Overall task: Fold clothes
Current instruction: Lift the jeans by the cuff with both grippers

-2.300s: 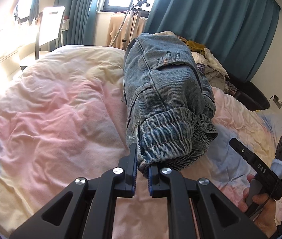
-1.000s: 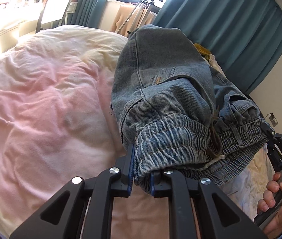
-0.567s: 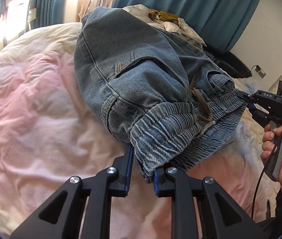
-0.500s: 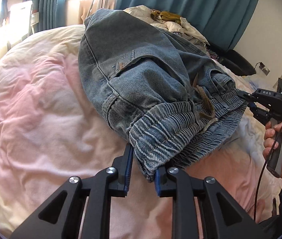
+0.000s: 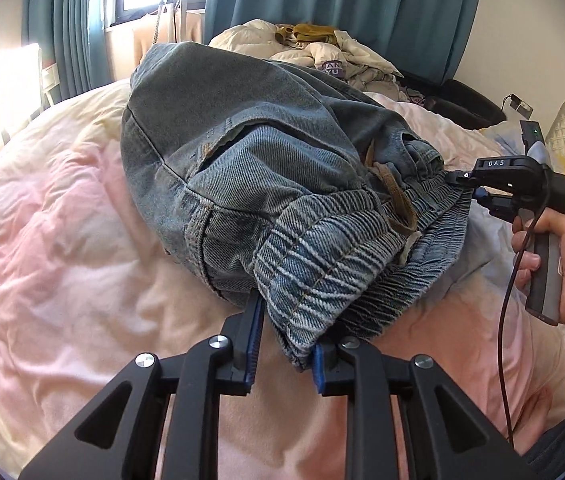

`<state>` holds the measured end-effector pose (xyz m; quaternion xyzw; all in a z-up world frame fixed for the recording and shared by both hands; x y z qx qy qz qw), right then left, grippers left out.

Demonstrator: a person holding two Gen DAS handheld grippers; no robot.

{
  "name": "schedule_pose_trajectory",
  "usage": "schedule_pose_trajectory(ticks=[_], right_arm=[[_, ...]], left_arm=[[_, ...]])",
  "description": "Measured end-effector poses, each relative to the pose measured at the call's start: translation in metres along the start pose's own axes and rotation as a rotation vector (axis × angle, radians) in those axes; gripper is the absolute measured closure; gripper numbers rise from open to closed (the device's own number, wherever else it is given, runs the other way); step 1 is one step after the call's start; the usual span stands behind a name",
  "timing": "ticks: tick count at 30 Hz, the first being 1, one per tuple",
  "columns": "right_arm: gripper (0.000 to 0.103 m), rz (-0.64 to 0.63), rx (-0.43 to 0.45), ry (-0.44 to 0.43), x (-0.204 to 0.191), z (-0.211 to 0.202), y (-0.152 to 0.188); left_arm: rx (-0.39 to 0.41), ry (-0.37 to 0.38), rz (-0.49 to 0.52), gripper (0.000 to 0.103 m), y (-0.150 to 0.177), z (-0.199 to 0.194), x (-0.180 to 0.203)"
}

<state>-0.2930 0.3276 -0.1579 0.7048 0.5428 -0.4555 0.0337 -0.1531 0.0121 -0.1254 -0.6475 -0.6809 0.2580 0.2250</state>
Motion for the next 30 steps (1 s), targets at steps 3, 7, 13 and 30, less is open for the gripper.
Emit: schedule_pose_trajectory(ticks=[3,7,13,30], right_arm=[[0.082,0.008,0.001,0.001,0.000,0.000,0.002],[0.074,0.019,0.017,-0.010,-0.008,-0.011,0.002],[0.056,0.056,0.079,-0.030,-0.022,-0.049,0.012],[0.056,0.119,0.053,-0.172,-0.050,-0.035,0.052]], left_arm=[[-0.015,0.014,-0.035,0.082,-0.002,0.002,-0.004],[-0.049,0.038,-0.089,0.077,0.002,0.000,-0.010],[-0.058,0.017,-0.111,0.059,0.010,-0.016,-0.020],[0.065,0.008,0.019,0.059,-0.001,-0.034,0.005]])
Point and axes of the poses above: each gripper's, at about its wrist camera, not at the fingertips, and z roughly the way its jaws point, x to its right, y to its underside, the point moved 9 cm from there along z, roughly the way its jaws point, and after that the axes turned 12 degrees about -y, right-handed, at the moved point
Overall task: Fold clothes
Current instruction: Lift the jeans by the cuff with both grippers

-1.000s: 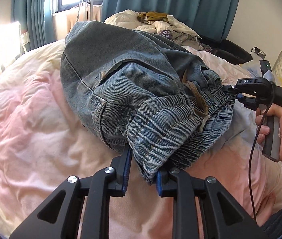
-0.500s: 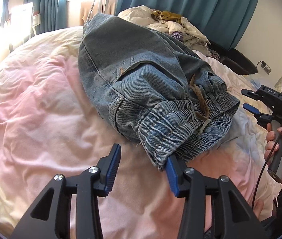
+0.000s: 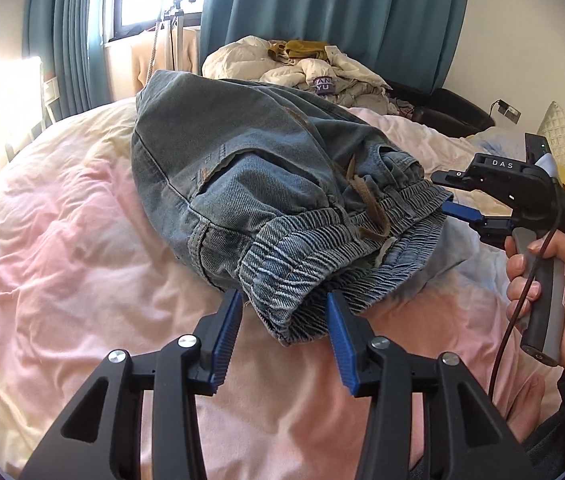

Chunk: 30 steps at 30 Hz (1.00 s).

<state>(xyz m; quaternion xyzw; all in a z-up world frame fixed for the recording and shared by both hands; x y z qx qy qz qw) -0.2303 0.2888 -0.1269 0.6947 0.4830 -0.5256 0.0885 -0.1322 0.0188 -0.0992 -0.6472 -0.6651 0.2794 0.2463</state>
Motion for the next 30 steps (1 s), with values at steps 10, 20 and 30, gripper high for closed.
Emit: schedule_pose_trajectory(ticks=[10,20,30], right_arm=[[0.057,0.092,-0.012,0.046,0.034,0.032,0.003],[0.057,0.049,0.037,0.099,0.029,0.021,0.007],[0.095,0.066,0.113,0.111,0.034,0.029,-0.009]], left_arm=[[-0.008,0.009,0.021,0.059,-0.004,0.016,0.008],[0.019,0.018,-0.014,0.066,-0.011,0.012,0.001],[0.087,0.059,-0.018,0.086,-0.025,-0.001,0.000]])
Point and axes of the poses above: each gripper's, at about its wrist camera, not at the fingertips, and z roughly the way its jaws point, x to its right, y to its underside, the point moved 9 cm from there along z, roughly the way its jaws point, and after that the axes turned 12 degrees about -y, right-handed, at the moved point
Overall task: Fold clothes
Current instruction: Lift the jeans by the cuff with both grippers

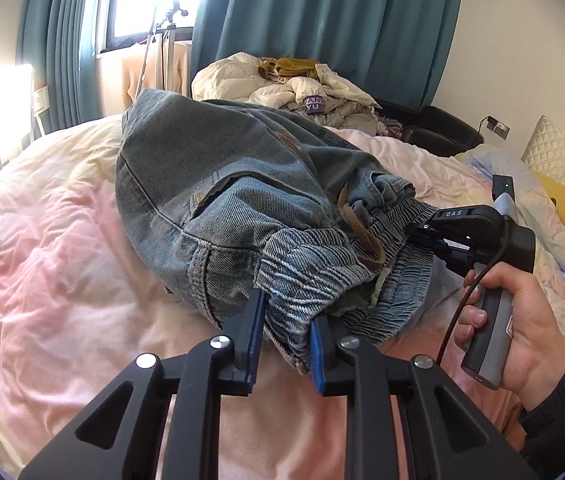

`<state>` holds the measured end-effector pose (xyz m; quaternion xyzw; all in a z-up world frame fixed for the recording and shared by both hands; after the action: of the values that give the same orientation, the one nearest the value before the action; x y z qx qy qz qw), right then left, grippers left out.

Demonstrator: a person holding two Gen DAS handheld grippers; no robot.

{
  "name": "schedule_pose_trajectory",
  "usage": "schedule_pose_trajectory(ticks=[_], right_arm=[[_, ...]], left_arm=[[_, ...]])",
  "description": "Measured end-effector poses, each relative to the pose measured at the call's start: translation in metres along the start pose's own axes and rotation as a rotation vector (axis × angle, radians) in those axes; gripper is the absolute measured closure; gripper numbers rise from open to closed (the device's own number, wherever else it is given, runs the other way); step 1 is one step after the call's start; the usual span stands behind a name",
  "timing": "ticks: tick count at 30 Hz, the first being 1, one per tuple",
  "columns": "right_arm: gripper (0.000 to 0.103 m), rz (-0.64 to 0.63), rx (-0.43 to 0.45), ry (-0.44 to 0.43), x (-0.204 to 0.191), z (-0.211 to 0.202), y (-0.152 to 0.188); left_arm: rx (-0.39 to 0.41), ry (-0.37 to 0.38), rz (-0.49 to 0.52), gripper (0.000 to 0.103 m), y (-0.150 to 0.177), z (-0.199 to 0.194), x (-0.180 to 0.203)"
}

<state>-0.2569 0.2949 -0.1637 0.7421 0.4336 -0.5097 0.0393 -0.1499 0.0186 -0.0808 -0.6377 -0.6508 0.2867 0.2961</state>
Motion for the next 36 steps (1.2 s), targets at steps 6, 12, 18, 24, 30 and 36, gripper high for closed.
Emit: schedule_pose_trajectory(ticks=[6,12,18,24,30,36], right_arm=[[0.101,-0.085,0.153,-0.091,-0.042,-0.045,-0.023],[0.103,-0.163,0.262,-0.116,-0.072,-0.096,-0.044],[0.103,-0.012,0.123,-0.127,-0.033,-0.078,-0.028],[0.086,0.116,-0.026,-0.159,-0.004,-0.038,0.000],[0.073,0.108,-0.063,-0.081,0.003,-0.020,0.012],[0.073,0.179,-0.064,-0.039,0.025,-0.007,0.010]], left_arm=[[0.077,0.065,0.034,0.090,-0.005,-0.034,0.007],[0.038,0.032,0.166,0.090,0.019,-0.048,0.023],[-0.142,-0.036,0.233,0.090,0.051,-0.017,0.023],[-0.155,-0.037,0.246,0.090,0.054,-0.011,0.024],[-0.167,-0.061,0.267,0.090,0.056,-0.006,0.026],[-0.177,-0.046,0.244,0.090,0.053,-0.003,0.025]])
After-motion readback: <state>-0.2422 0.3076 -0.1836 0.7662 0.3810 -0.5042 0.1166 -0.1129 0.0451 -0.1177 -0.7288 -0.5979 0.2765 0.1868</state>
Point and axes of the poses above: each gripper's, at about its wrist camera, not at the fingertips, and z roughly the way its jaws point, x to its right, y to its underside, the point moved 9 cm from there along z, roughly the way its jaws point, and after that the axes turned 12 degrees about -y, right-handed, at the moved point
